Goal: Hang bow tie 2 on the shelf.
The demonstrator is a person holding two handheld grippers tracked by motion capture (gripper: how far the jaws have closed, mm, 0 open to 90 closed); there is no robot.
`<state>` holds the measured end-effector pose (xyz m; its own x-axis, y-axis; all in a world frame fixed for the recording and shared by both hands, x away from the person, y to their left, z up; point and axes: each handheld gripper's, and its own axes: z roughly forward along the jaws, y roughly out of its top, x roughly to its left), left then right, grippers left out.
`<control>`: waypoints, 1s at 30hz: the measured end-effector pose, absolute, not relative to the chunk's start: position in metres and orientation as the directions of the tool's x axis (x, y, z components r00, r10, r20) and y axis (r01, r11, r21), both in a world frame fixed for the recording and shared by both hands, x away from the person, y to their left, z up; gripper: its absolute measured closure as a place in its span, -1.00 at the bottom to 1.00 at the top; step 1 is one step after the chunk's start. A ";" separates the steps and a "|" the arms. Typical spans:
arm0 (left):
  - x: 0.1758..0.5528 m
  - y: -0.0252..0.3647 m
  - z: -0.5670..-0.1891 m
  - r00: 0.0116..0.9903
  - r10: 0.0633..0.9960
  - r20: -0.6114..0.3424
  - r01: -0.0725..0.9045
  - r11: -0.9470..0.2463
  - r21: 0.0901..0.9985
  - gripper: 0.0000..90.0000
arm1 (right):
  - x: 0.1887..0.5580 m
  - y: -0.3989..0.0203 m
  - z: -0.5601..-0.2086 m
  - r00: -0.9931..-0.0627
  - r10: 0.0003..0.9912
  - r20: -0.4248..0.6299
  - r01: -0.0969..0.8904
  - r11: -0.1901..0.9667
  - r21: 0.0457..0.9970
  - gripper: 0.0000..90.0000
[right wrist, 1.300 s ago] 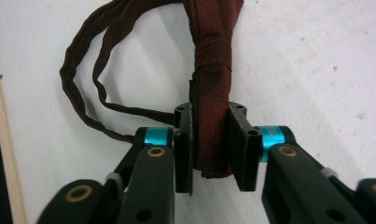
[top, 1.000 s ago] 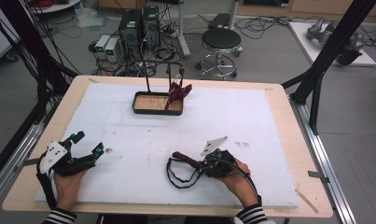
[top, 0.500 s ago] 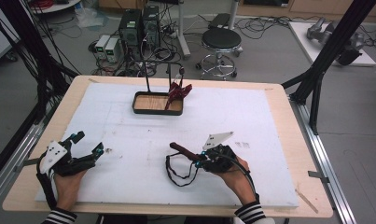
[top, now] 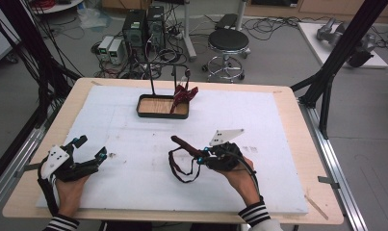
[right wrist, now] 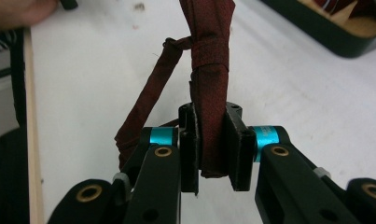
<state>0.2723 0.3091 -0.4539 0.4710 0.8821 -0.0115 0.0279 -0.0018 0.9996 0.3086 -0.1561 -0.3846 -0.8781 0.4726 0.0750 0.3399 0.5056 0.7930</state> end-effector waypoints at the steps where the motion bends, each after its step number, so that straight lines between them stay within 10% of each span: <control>1: 0.272 0.309 -0.454 0.471 0.882 -0.012 0.028 -0.002 1.000 -0.70 | 0.310 -0.156 -0.382 -0.877 0.474 0.079 0.340 0.497 0.798 0.73; 30: 0.272 0.310 -0.454 0.472 0.881 -0.014 0.029 0.000 1.000 -0.70 | 0.345 -0.131 -0.338 -0.851 0.523 0.051 0.265 0.342 0.902 0.73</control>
